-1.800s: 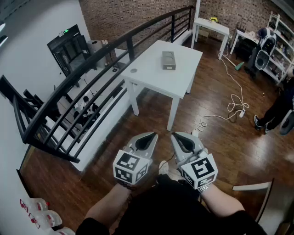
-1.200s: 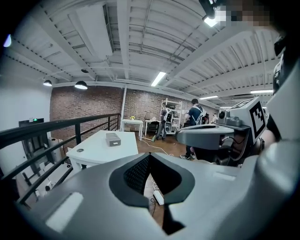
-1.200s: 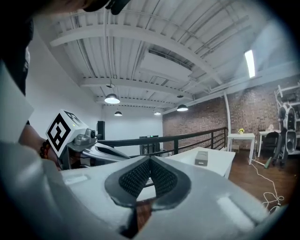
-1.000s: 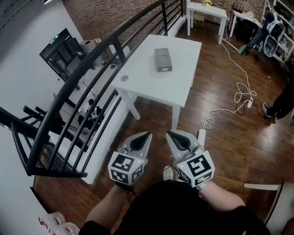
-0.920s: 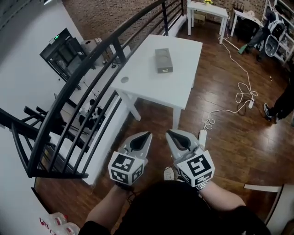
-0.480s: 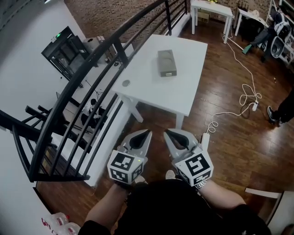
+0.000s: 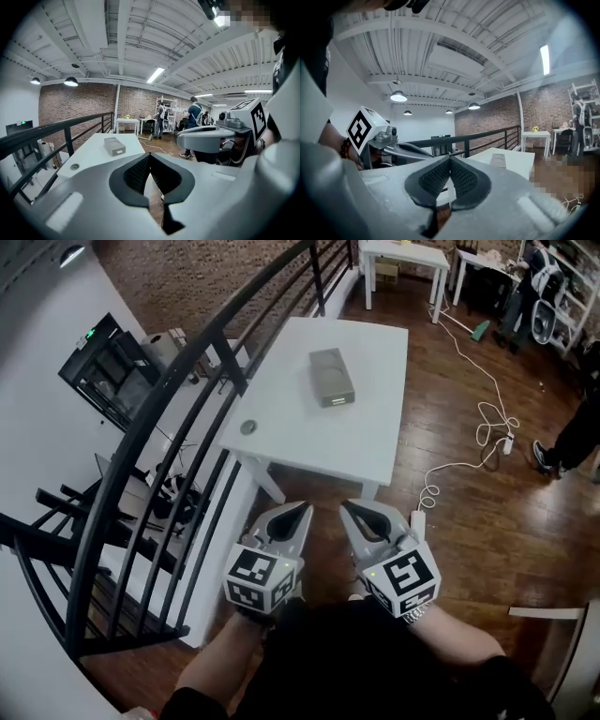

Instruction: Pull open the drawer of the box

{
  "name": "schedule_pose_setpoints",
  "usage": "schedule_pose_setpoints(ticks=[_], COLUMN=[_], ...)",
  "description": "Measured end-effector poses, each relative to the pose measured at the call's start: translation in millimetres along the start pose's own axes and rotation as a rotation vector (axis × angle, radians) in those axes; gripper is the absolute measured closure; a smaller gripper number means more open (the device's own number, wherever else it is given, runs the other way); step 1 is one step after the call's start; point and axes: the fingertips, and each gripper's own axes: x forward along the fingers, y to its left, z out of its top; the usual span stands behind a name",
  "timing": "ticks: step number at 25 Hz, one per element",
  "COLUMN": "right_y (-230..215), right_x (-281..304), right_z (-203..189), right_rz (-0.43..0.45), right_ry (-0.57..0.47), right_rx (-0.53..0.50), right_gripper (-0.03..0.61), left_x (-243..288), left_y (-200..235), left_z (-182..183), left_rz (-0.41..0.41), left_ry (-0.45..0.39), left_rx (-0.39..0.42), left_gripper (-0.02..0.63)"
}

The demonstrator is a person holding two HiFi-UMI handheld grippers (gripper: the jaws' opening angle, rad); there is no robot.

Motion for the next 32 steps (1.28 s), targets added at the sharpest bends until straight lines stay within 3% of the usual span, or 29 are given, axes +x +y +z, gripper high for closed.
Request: schedule_pose_setpoints(ticks=[16,24,32], right_y=[16,18,-4], right_x=[103,131,152], right_z=[25,17,-1], right_rz=[-0.306,-0.373,-0.376], right_ry=[0.026,0.078,0.13], right_rx=[0.024,0.062,0.121], right_gripper=[0.586,0.586,0.555], left_x=[1,-1,20], left_y=[116,143,152], left_z=[25,28,23], left_rz=[-0.274,-0.347,-0.384], left_ry=[-0.012,-0.017,0.01], left_rx=[0.067,0.079,0.087], left_gripper=[0.598,0.597,0.598])
